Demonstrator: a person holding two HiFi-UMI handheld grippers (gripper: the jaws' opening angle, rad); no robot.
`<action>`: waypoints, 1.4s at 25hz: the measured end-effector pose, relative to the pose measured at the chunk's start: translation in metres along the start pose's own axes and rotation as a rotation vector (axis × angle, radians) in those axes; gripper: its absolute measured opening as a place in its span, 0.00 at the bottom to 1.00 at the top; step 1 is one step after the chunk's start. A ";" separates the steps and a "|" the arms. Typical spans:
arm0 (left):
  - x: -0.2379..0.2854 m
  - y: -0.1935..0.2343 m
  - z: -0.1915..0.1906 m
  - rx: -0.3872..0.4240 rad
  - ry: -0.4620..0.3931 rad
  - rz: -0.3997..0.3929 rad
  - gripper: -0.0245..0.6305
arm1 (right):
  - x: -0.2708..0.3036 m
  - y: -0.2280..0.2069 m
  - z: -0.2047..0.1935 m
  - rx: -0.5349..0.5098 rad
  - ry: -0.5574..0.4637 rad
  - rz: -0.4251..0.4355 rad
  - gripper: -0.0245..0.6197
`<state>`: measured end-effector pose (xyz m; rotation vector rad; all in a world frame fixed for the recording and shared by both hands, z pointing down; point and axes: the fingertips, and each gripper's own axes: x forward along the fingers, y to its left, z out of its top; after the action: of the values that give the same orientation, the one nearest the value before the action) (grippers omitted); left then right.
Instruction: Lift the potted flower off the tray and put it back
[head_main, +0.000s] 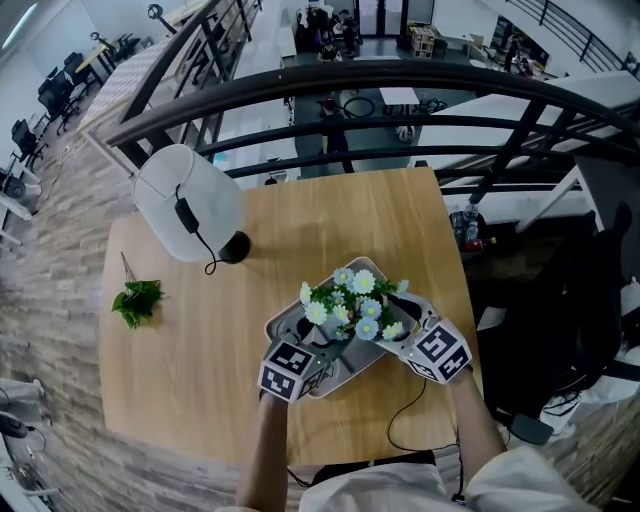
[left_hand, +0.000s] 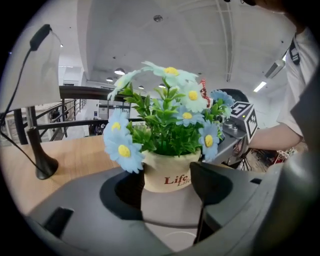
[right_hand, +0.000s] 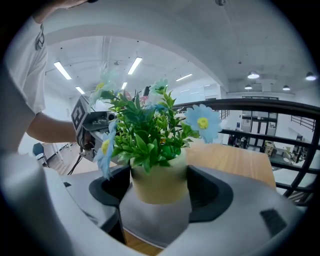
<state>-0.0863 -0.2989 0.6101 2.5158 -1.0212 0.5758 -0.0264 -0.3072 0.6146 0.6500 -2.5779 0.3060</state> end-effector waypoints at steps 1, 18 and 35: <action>0.004 0.003 -0.004 -0.010 0.004 0.000 0.51 | 0.004 -0.003 -0.004 0.005 0.007 0.000 0.62; 0.048 0.035 -0.041 -0.038 0.063 0.077 0.51 | 0.053 -0.034 -0.044 -0.006 0.063 0.006 0.64; 0.056 0.034 -0.038 -0.097 0.028 0.142 0.52 | 0.054 -0.048 -0.045 -0.073 0.065 0.094 0.67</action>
<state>-0.0828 -0.3354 0.6760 2.3584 -1.1953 0.5846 -0.0278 -0.3558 0.6845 0.4861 -2.5487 0.2576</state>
